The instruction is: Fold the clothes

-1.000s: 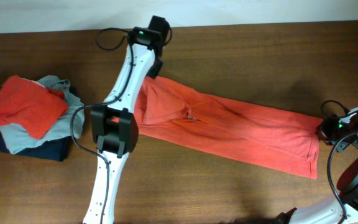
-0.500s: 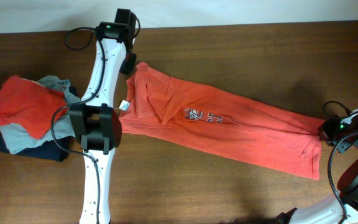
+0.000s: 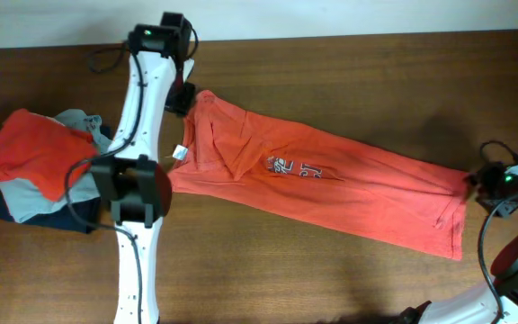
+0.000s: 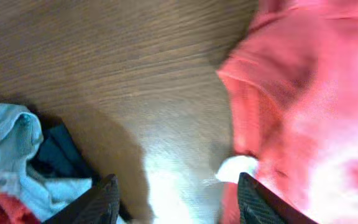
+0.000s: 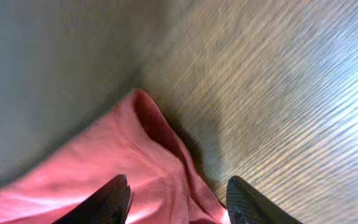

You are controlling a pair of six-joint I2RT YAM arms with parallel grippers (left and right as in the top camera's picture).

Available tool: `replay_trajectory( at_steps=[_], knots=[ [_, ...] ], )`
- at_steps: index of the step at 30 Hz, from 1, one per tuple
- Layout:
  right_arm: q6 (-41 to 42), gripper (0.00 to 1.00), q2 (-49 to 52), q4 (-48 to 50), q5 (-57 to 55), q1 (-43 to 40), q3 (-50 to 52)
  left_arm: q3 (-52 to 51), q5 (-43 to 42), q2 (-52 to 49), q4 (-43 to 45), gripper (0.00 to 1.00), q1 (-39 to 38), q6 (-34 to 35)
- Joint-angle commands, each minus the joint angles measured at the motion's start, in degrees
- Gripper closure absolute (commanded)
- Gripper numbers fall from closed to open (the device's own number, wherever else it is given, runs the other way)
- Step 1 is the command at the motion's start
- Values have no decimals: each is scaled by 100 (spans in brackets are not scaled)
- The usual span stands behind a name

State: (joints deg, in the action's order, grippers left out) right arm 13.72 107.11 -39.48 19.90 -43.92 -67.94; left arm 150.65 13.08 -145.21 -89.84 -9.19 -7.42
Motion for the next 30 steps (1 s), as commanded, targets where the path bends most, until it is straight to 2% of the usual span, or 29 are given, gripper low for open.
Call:
replay_trajectory(
  at_steps=[1,5,10,13,21,24,27,28,30],
  knots=[
    [28,42,-160,-354,684,-245,-621,125,-1351,1014,-238,38,15,13],
    [13,41,-179,-682,758,-258,-890,-214,-1980,979,-603,38,-83,96],
    [11,39,-177,-710,756,-260,-890,-1464,-1663,979,-17,37,-426,98],
    [11,37,-177,-752,756,-260,-890,-2223,-1628,979,387,37,-542,321],
    [11,36,-177,-767,756,-260,-890,-3257,-1292,979,1222,42,-540,442],
    [11,36,-177,-772,756,-260,-890,-3488,-1211,979,1467,50,-540,442],
    [11,36,-177,-769,758,-260,-887,-3523,-1158,979,1622,62,-540,442],
    [13,36,-177,-772,761,-260,-890,-3523,-1158,979,1716,71,-540,442],
    [13,36,-177,-791,802,-260,-890,-3523,-1156,979,1899,80,-540,439]
  ],
)
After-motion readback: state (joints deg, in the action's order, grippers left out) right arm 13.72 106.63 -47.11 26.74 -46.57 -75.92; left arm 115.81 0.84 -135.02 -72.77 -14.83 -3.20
